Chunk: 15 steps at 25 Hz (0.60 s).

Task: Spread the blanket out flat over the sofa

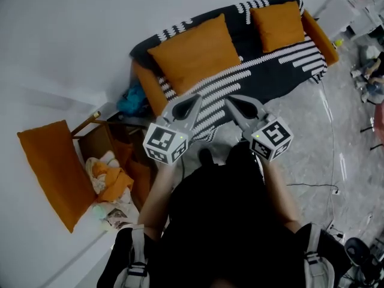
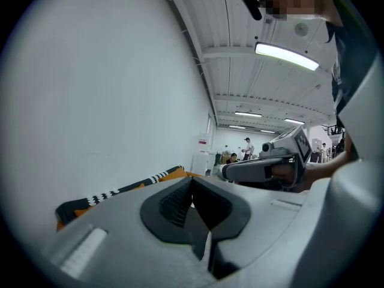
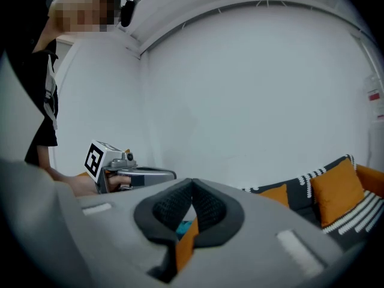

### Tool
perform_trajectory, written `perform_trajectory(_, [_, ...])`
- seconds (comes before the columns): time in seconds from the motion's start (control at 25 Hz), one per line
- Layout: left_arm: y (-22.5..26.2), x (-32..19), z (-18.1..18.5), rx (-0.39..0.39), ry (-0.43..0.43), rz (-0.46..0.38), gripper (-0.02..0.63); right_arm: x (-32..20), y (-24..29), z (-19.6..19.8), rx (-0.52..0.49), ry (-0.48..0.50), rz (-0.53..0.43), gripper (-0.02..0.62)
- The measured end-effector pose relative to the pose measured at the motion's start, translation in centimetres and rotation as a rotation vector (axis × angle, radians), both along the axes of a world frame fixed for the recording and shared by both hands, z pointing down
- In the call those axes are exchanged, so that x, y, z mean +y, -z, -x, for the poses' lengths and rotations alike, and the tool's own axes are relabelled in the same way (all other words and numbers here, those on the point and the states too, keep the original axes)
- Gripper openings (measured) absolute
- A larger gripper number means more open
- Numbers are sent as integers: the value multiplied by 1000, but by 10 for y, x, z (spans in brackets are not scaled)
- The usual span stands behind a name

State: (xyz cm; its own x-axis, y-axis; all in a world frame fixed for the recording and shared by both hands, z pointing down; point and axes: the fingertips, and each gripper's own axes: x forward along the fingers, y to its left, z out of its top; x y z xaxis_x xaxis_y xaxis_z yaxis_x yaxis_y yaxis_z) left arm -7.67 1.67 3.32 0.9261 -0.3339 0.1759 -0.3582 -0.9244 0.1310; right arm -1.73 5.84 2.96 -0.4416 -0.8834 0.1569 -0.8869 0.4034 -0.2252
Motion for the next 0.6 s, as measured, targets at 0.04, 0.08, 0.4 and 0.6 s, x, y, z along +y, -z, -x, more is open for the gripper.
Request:
perform_trajectory(0.04, [2,1,-1,5,-1,2,11,0,3,0,-8,-2,-3,1])
perform_trajectory(0.08, [5,2,-2,9,-3,3,12,0,6,-1,-18,-3,-7,1])
perform_trajectory(0.4, [22,11,-13,35,-12,4,11,4,21,-6,-8,-11,-32,0])
perform_trajectory(0.6, [23,25,-15,29,-21,6,11,17,18,-1,15,-6,-41,0])
